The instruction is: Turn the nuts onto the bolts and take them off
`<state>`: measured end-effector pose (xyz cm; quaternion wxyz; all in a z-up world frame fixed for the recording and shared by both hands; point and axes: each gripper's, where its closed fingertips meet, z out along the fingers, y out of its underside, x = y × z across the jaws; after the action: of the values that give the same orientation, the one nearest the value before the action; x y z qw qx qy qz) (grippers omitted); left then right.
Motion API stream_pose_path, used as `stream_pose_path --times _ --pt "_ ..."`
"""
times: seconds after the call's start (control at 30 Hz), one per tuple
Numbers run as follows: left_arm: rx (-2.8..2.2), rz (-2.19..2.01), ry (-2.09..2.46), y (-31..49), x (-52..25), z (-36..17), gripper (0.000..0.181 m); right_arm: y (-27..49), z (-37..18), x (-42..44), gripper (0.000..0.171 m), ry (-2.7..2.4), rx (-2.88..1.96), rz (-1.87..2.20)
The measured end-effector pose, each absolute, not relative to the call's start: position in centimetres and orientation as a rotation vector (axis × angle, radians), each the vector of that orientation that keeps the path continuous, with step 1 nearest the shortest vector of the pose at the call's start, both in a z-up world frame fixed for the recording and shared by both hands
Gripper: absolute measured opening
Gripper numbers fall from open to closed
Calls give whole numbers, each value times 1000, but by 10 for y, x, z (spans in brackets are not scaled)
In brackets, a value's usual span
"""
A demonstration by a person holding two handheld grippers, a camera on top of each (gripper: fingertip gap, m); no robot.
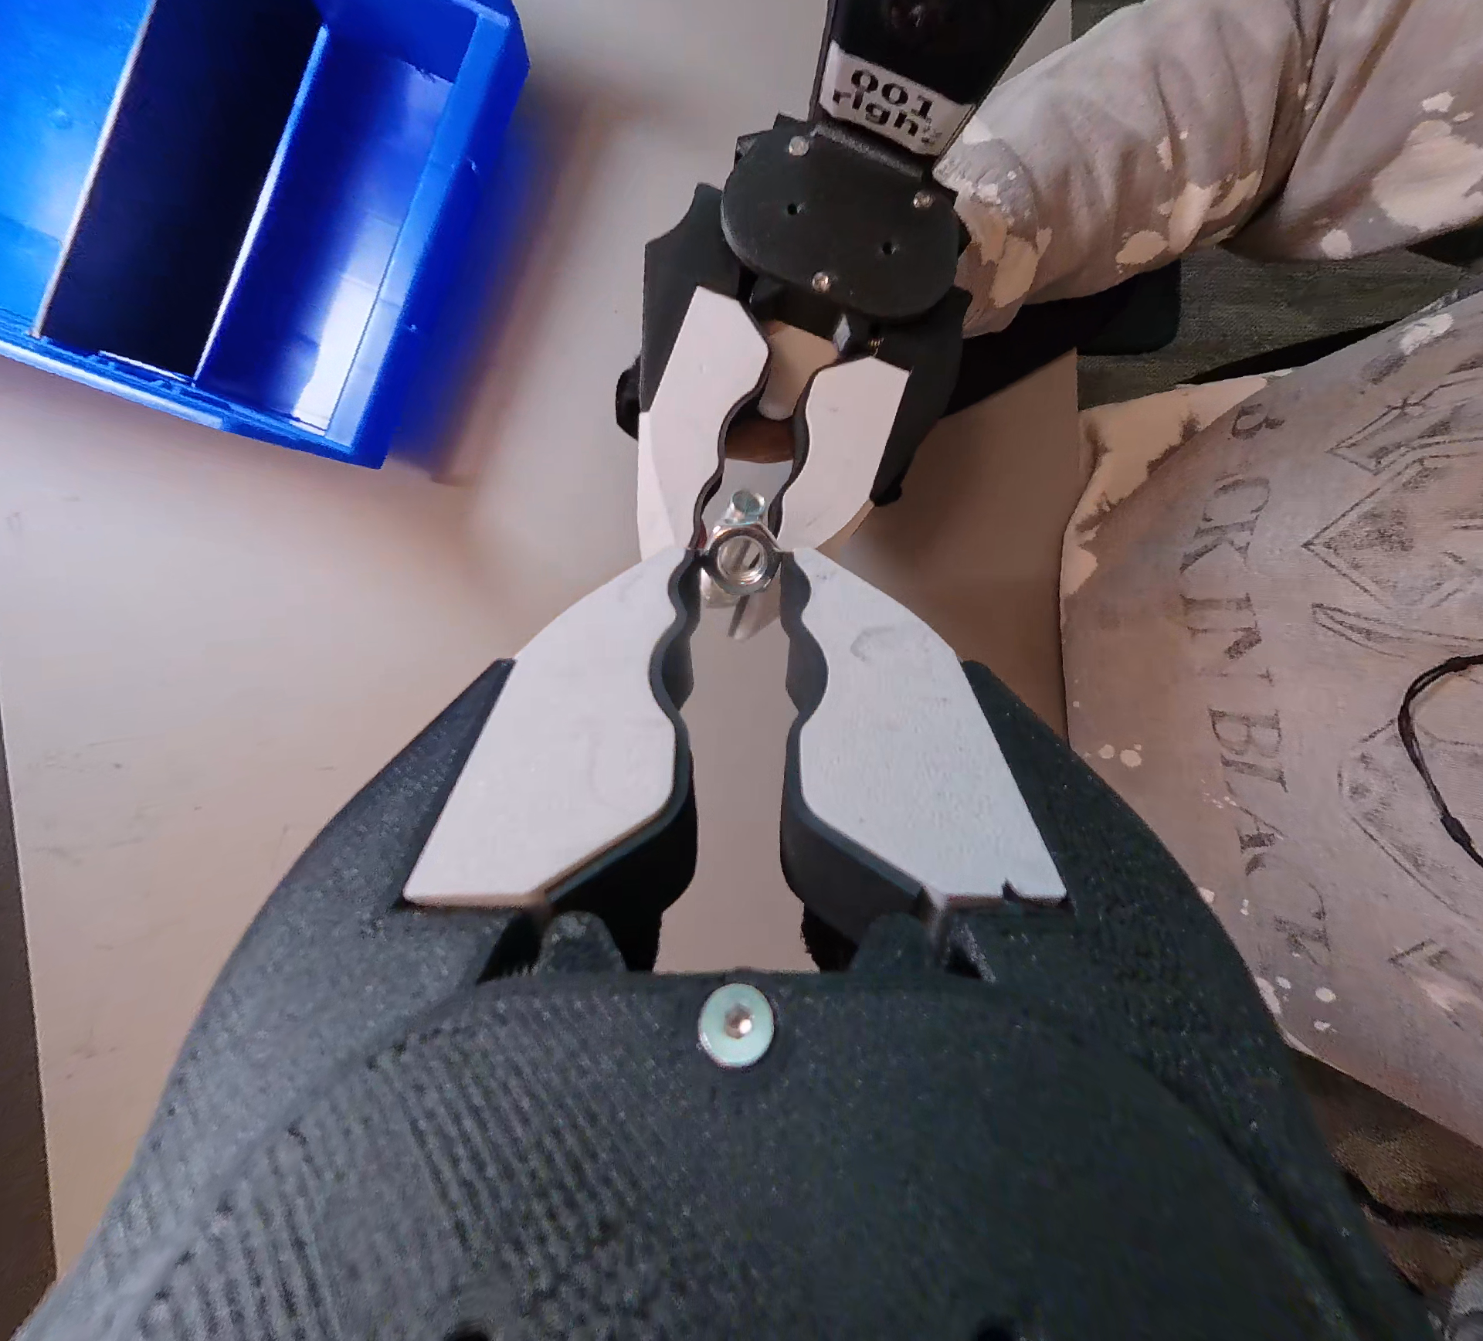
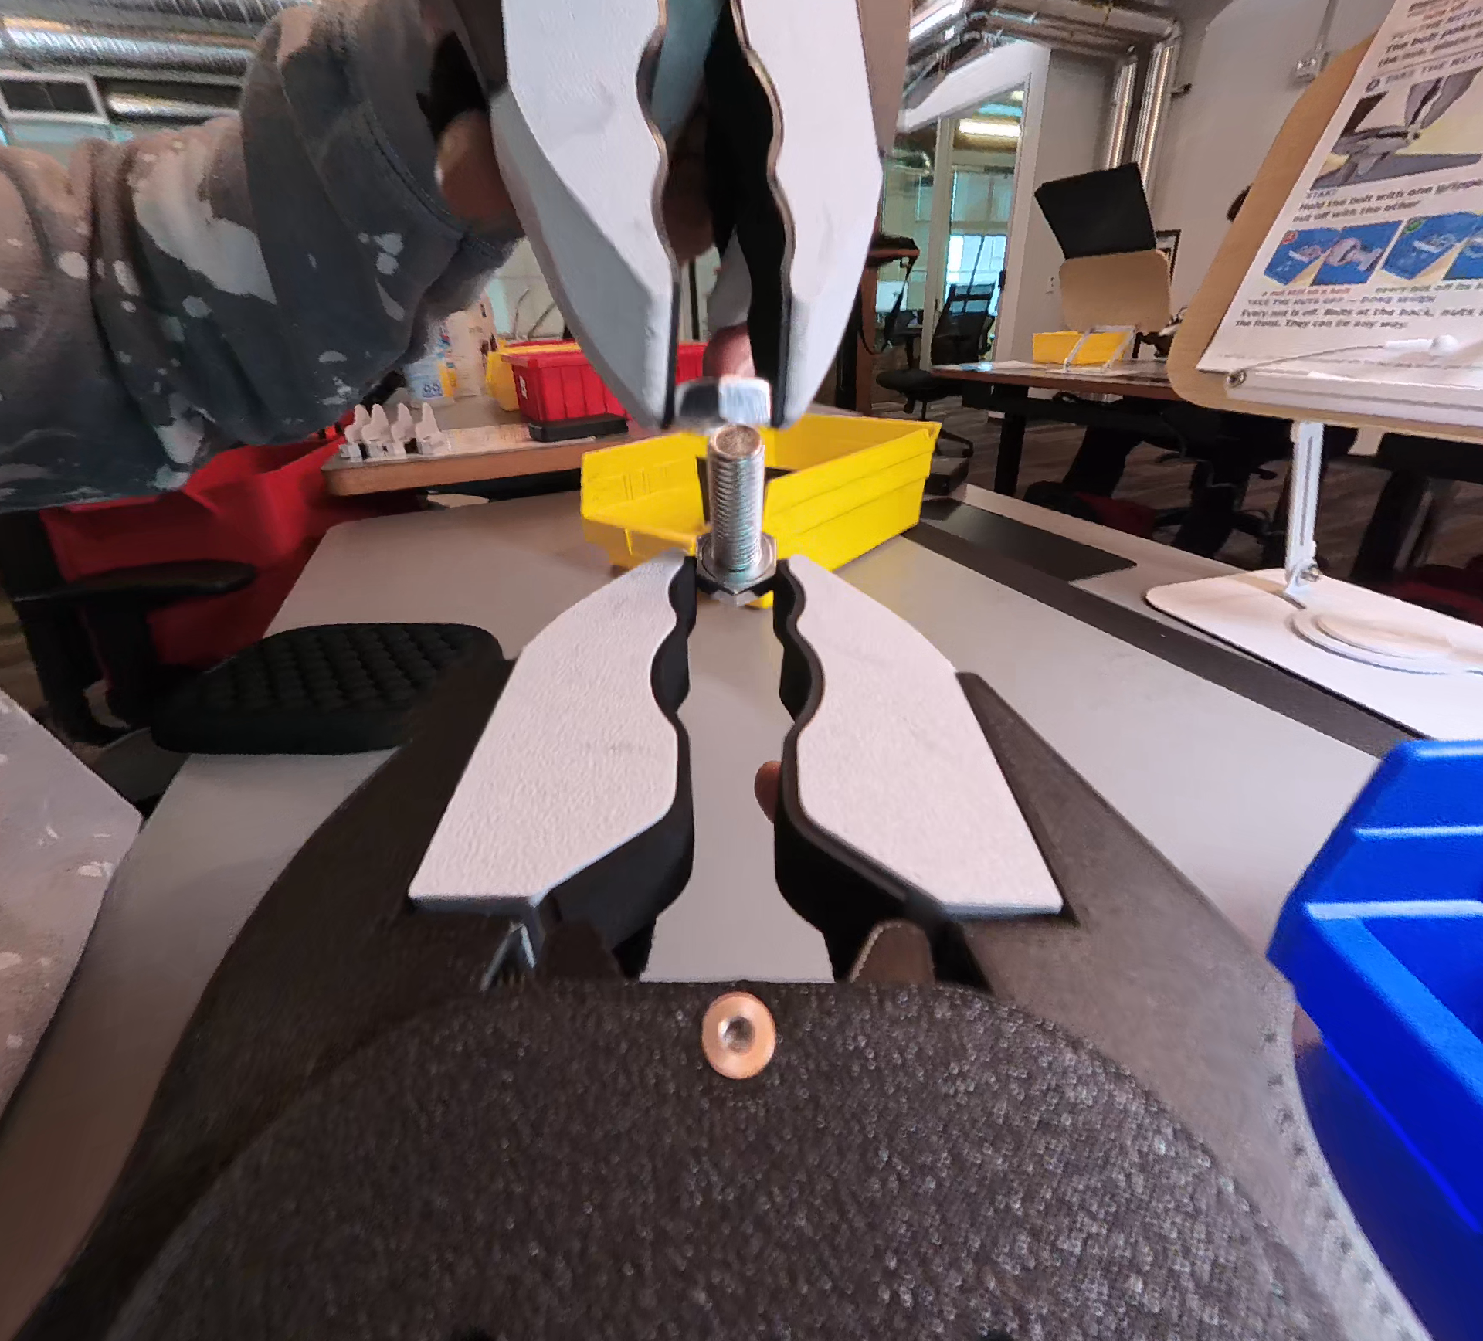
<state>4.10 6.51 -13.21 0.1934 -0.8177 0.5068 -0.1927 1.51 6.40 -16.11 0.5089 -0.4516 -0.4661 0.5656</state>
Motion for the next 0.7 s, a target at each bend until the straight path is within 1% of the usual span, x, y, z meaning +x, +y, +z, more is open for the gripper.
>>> stream_pose_path --times 0.13,0.33,0.7 --pt "-2297 -539 1420 65 39 -132 20 71 -178 8 18 -1181 -1195 1263" --pt "-2402 -447 1465 64 29 -156 20 72 -196 1 18 -1281 -1288 1090" --pt "-2524 -224 1537 67 12 -186 20 70 -224 -4 18 -1412 -1430 945"
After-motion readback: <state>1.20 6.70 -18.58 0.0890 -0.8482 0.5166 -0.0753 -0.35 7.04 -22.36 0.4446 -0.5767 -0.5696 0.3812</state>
